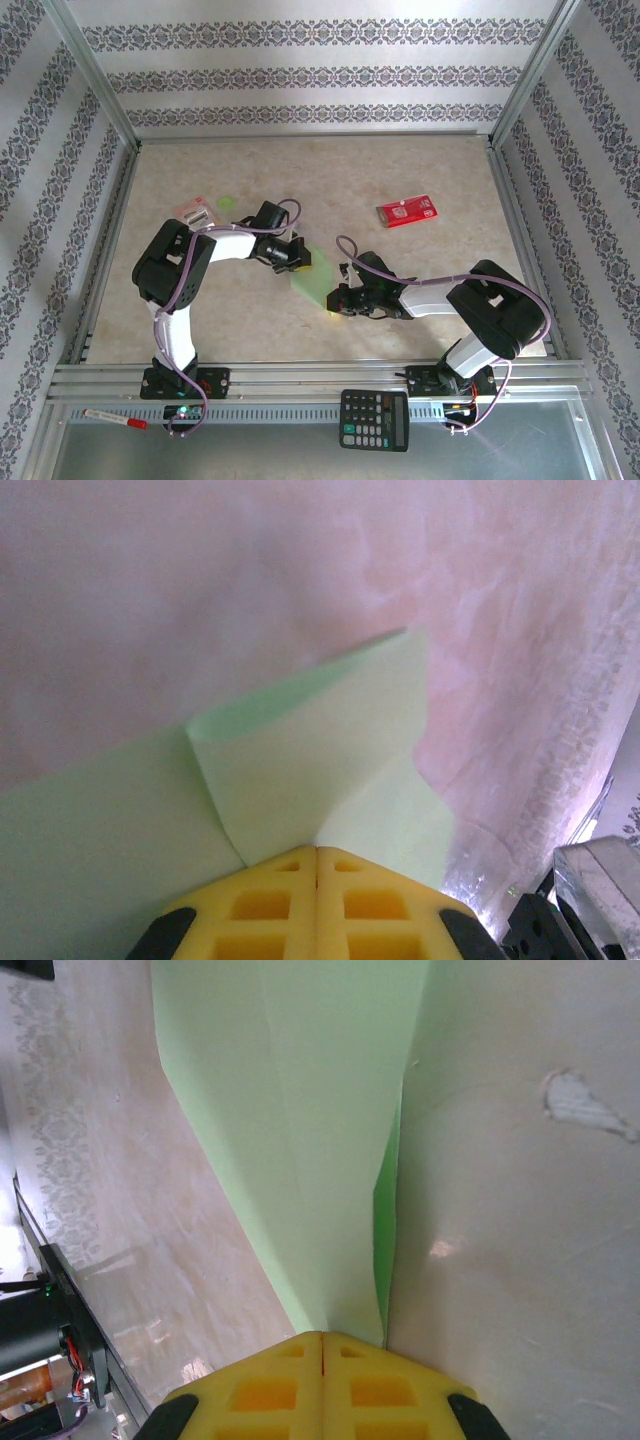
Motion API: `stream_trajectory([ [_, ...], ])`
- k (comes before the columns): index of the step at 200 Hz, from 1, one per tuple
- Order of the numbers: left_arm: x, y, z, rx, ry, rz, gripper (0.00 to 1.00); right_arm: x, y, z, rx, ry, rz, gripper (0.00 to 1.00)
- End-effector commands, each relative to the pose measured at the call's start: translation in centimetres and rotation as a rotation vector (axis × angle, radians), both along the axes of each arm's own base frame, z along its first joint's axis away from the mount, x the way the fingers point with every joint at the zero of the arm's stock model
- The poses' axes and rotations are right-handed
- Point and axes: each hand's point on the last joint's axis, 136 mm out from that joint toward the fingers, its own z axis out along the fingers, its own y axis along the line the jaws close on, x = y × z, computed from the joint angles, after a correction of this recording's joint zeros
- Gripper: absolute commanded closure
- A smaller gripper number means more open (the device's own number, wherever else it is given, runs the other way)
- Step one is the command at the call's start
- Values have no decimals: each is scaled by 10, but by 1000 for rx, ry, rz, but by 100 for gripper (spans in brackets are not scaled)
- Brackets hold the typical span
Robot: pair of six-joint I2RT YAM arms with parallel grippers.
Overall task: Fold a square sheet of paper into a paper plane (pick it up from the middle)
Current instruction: Perform the fourth fold on the wing at the bottom-center of the table.
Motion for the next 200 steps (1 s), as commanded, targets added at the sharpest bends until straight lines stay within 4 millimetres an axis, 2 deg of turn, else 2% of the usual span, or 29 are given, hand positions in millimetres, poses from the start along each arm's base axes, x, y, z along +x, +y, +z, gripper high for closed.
stream_trajectory([
  [1,17,17,-8,41,-6,32,99,-53,-59,-74,-316,202,-10,100],
  [62,48,24,-11,24,-9,65,98,-54,-61,-75,-323,198,-8,100],
  [152,91,46,-19,50,-6,115,97,-57,-66,-75,-337,200,-9,100],
  [164,102,50,-11,38,-23,130,95,-56,-64,-74,-329,196,-4,100],
  [180,111,51,13,12,-71,143,91,-51,-57,-66,-300,171,9,100],
  [200,105,50,48,-25,-125,157,84,-37,-36,-39,-206,92,58,100],
])
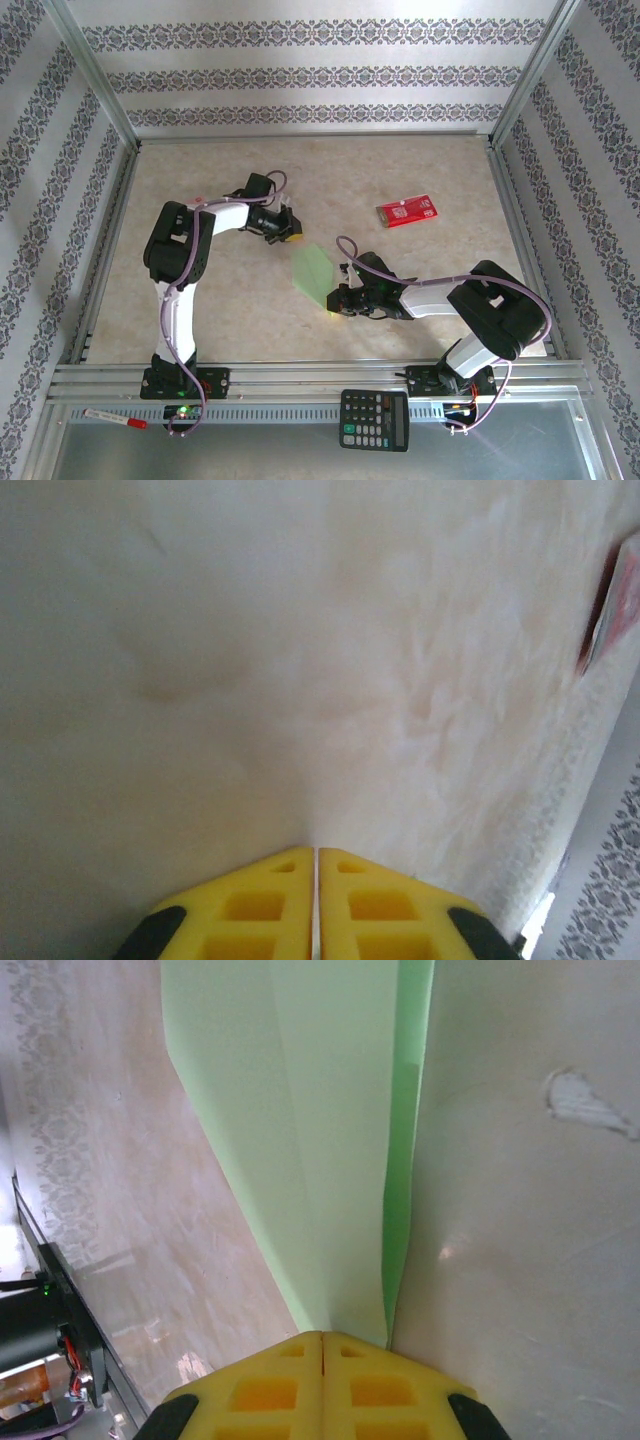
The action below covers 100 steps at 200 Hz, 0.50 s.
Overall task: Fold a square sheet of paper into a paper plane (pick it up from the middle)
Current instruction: Perform the fourth fold on the wing at the bottom-center of the table.
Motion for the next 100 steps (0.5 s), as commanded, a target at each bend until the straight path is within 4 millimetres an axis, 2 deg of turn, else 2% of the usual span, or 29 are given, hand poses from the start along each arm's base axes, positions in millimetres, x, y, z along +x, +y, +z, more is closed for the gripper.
stream_trajectory([
  [1,10,13,43,-6,-112,45,83,-36,-34,-40,-204,107,51,99],
  [26,-24,10,73,-60,-154,55,73,-18,-10,20,-44,-45,120,85],
  [39,-48,9,79,-70,-161,53,70,-9,-12,48,-1,-128,116,77],
  [52,-68,8,81,-83,-164,58,68,6,-21,66,1,-210,58,71],
  [73,-94,7,72,-95,-139,63,66,34,-41,69,-94,-301,-82,64],
  [100,-120,-10,57,-82,-91,6,66,52,-43,63,-160,-303,-103,61],
])
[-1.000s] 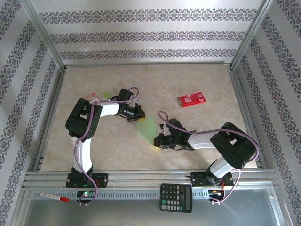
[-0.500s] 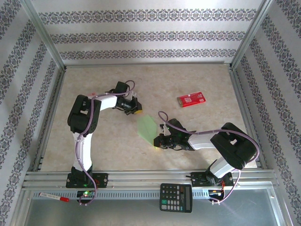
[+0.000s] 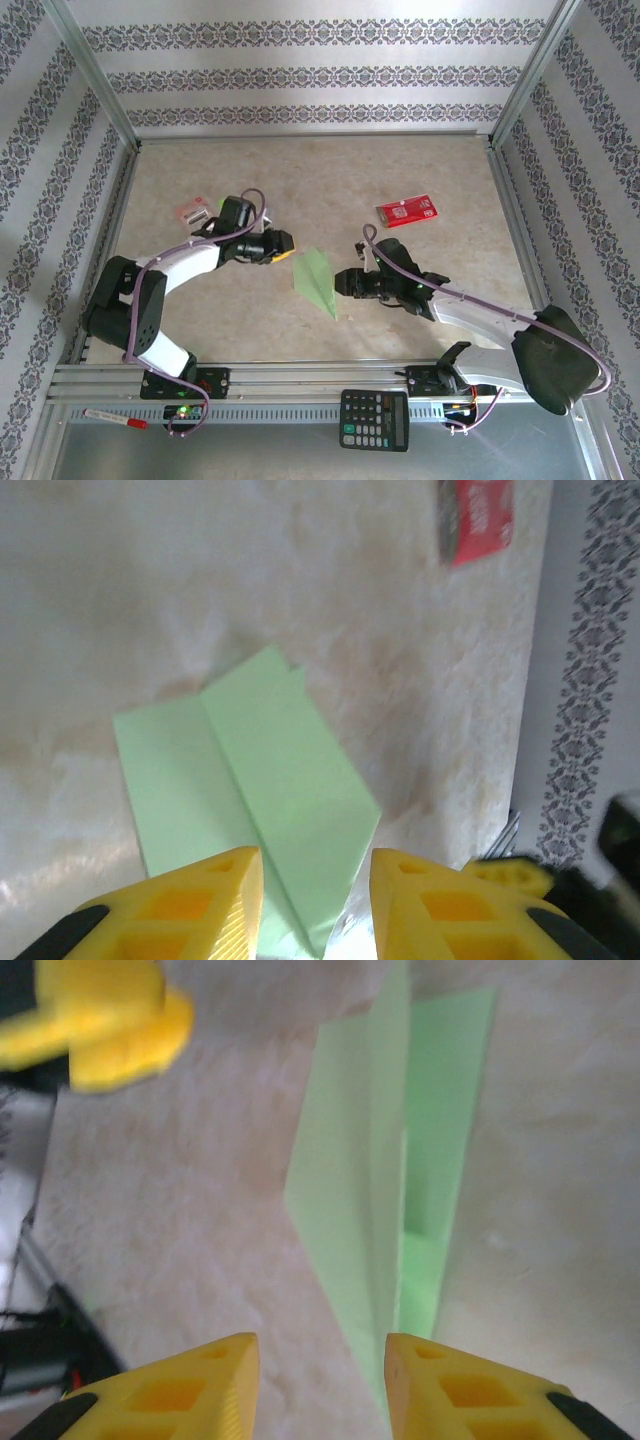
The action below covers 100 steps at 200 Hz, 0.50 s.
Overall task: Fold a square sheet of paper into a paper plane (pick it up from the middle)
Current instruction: Perform the fourth fold on the wing at the bottom-center of the table, then turn over the paper at the center of the table.
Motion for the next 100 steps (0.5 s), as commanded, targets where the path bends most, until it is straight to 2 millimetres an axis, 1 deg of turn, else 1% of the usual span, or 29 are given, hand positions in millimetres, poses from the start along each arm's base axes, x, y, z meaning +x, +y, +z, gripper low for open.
stream_trajectory([
  [1,-14,-15,-10,-3,25,-23,66,17,-12,-16,-120,-7,-55,61],
  [14,-19,-21,-22,8,49,-42,68,20,-4,-20,-106,1,-37,61],
  [32,-20,-24,-34,10,74,-46,70,20,6,-29,-121,24,-1,61],
  [47,-19,-24,-38,8,76,-39,71,17,14,-34,-116,34,24,61],
  [73,-19,-24,-41,10,81,-39,71,13,21,-48,-132,62,41,62],
  [100,-22,-25,-48,14,97,-43,72,12,22,-50,-114,65,34,64],
])
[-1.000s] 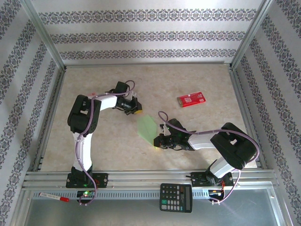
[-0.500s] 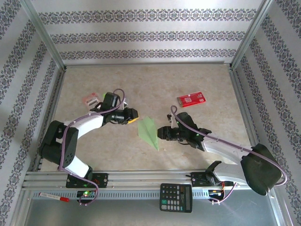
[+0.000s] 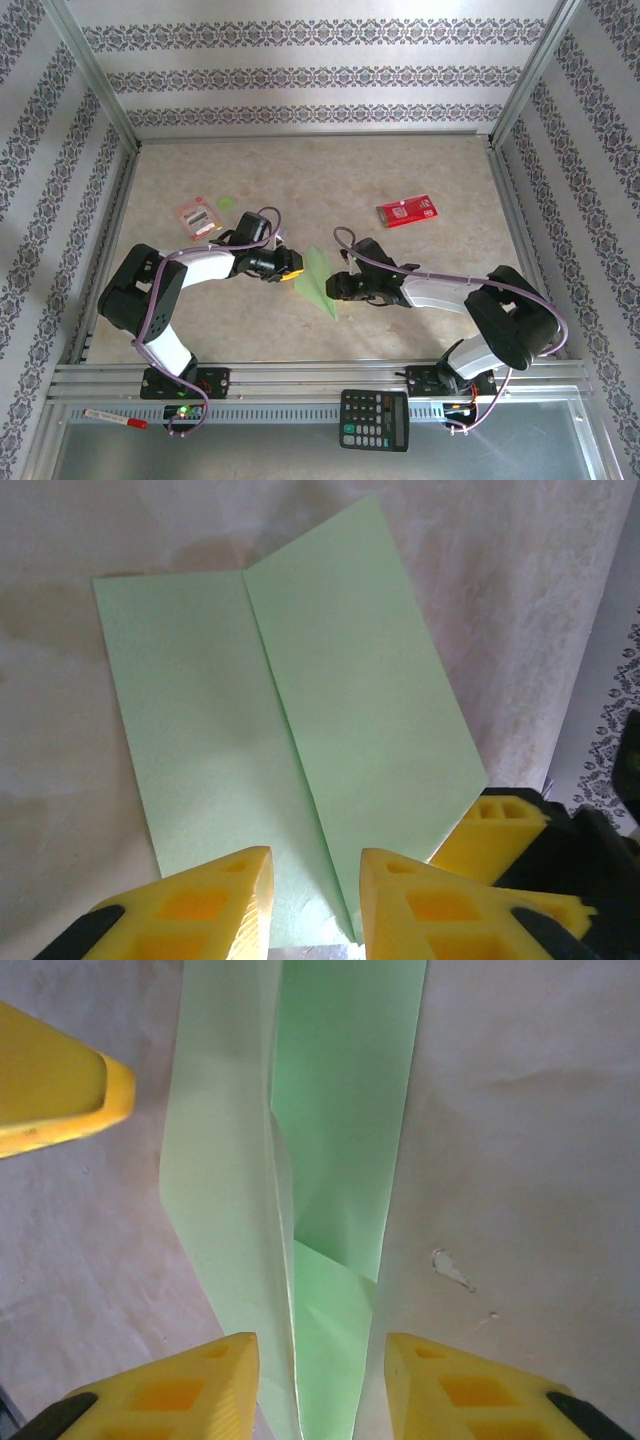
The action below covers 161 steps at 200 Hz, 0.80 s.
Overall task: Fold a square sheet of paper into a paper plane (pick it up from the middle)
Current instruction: Turn over the paper at the center of the table.
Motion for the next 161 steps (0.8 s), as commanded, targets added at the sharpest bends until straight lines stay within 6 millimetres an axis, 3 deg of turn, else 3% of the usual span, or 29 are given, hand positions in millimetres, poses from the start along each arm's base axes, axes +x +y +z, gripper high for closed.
stream_trajectory([
  [1,1,-3,-6,-4,-6,5,72,8,8,8,35,-39,1,64],
  [64,2,-3,-10,-7,4,10,73,5,18,-1,61,-1,28,78],
  [105,3,-1,-7,4,-1,7,73,9,21,4,80,-9,28,99],
  [136,13,6,6,3,-19,30,73,21,-5,25,80,-50,-23,100],
  [161,22,19,22,11,-41,58,73,33,-52,54,-25,-125,-104,100],
])
